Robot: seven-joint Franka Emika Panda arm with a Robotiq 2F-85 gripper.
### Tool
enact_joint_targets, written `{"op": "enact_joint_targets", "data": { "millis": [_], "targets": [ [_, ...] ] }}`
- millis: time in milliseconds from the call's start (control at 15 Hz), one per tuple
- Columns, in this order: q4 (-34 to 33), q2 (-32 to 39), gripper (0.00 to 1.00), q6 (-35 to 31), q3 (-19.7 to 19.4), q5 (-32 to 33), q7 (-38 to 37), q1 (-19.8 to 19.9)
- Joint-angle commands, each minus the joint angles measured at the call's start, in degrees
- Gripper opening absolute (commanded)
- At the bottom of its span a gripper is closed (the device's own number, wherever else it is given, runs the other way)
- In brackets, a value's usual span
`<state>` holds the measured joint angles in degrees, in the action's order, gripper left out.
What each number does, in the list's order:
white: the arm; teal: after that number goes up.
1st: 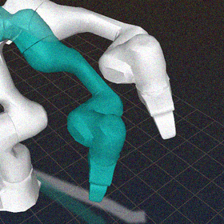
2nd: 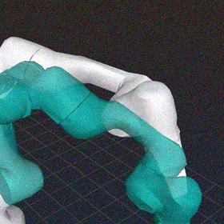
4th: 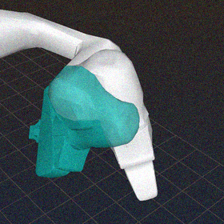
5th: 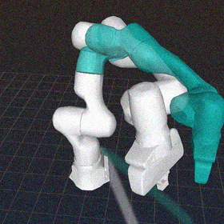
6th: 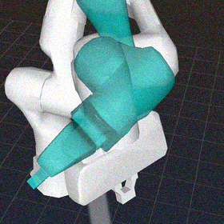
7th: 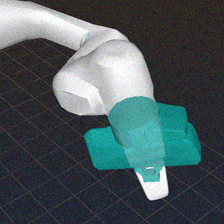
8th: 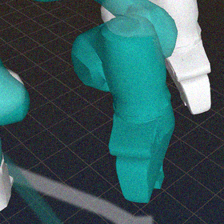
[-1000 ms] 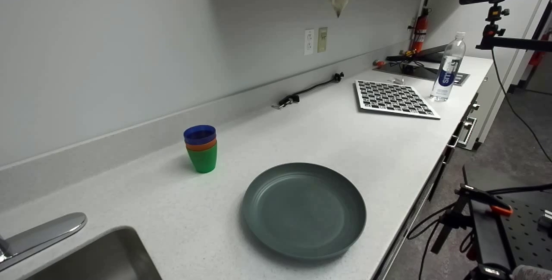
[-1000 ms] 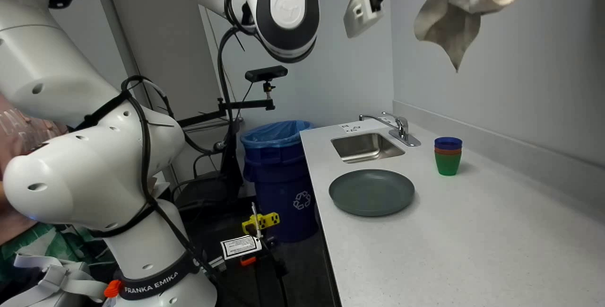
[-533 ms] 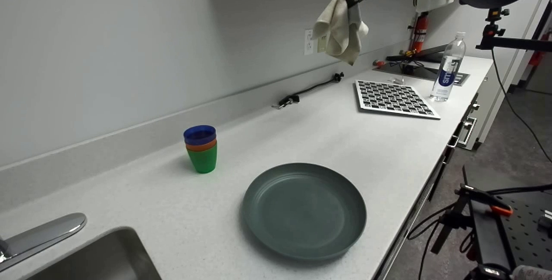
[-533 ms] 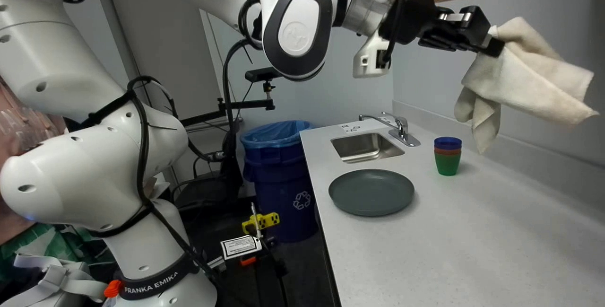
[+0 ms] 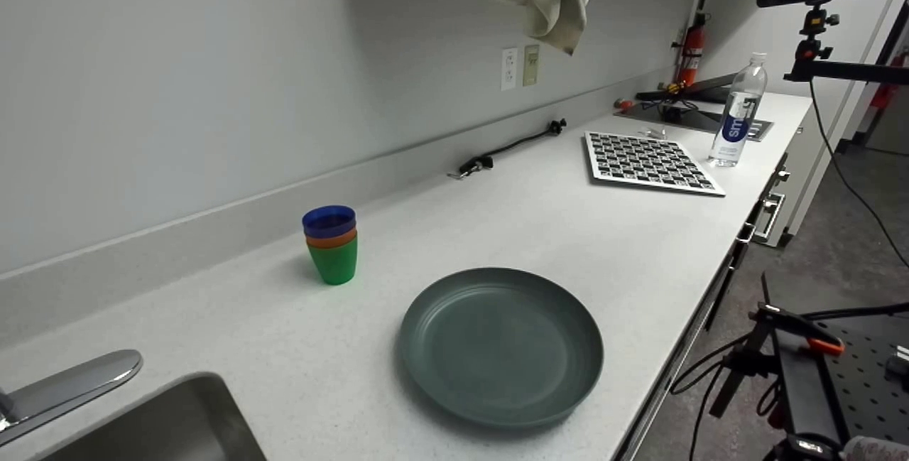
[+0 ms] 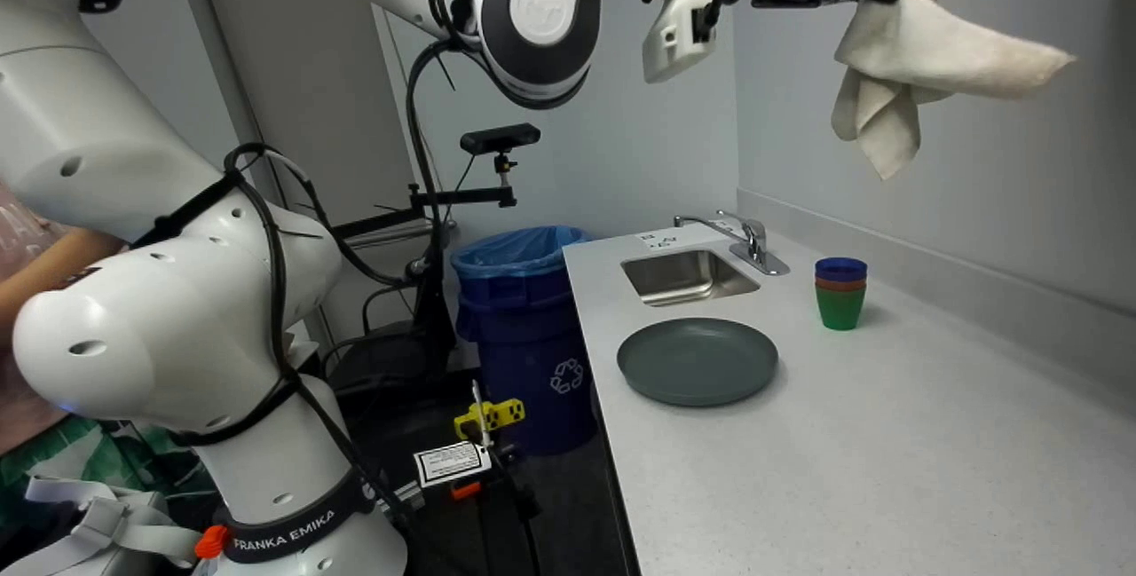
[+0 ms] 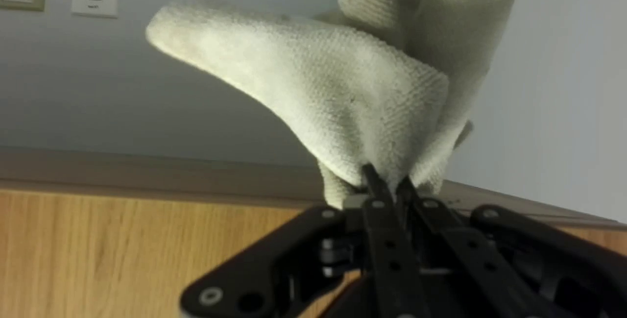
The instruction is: Use the towel to wipe the top cupboard door
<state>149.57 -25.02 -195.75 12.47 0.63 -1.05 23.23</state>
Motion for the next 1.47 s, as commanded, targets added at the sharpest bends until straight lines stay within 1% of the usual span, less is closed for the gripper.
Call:
{"op": "enact_joint_targets", "data": {
  "millis": [0,200,267,400,600,733,933,1133,1400],
  "targets": [
    [0.9,-5.6,0.02,-4.2,-4.7,1.0,-0.9,-6.4],
    [0.6,-7.4,0.02,-9.1,-6.1,1.0,-1.1,-9.2],
    [0.0,-7.7,0.02,-11.3,-6.0,0.6,-1.2,-9.5],
    [-1.0,-7.8,0.02,-16.2,-5.3,-0.3,-1.7,-9.5],
    [-3.5,-6.1,0.02,-24.5,-3.4,-2.7,-2.7,-8.2],
    [-5.6,-4.0,0.02,-27.3,-2.1,-4.4,-2.4,-7.6],
    [-8.5,-0.1,0.02,-26.9,0.0,-7.2,-1.4,-6.9],
    [-11.3,5.1,0.02,-26.1,2.9,-10.4,1.1,-4.9],
    [-12.4,9.2,0.02,-25.7,5.3,-13.0,4.3,-2.9]
  ]
}}
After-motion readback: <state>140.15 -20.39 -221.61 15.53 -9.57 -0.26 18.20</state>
